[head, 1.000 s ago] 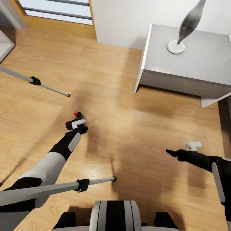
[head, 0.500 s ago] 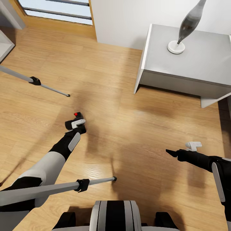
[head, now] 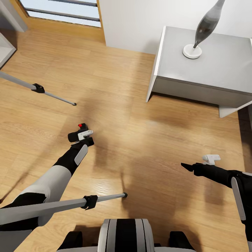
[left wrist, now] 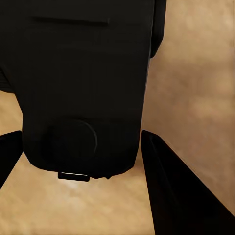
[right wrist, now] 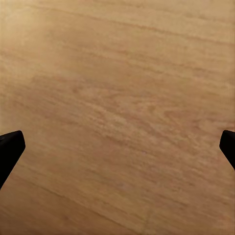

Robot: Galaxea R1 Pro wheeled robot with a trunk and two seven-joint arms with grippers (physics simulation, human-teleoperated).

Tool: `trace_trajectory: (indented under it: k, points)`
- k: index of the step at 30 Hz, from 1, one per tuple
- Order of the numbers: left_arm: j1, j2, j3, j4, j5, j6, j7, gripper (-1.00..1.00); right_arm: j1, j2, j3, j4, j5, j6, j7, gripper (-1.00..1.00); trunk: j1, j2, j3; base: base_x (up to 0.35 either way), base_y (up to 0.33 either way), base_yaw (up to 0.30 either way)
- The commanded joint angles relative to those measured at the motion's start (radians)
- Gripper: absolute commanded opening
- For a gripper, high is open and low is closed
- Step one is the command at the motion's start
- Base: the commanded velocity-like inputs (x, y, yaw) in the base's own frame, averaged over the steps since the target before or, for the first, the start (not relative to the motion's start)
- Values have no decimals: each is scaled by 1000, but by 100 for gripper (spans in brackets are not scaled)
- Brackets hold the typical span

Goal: Attach the digital camera to the camera tripod in the bedroom.

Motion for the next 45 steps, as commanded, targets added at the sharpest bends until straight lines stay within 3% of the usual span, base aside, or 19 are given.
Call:
trace_trajectory:
  k: [1,9,10,14,27,45]
  points:
    - [0,1,-7,-2,4,6,8,-100,-1,0,-1,-1,2,6,5,100,0,0,-1,0,0,0]
    - [1,2,-8,-2,2,5,8,-100,-1,0,-1,-1,3,6,5,100,0,0,-1,0,0,0]
    - [25,19,-8,-57,3,5,6,-100,-1,1,0,-1,3,6,5,100,0,0,-1,0,0,0]
    - [40,32,-10,-89,2,5,6,-100,-1,1,0,-1,3,6,5,100,0,0,-1,0,0,0]
    - [83,46,-11,-176,1,7,5,-100,-1,1,0,-1,3,6,5,100,0,0,-1,-11,0,0]
    - [134,66,-10,-279,3,23,3,-100,-1,2,0,-1,2,6,5,100,0,0,-1,-254,0,0]
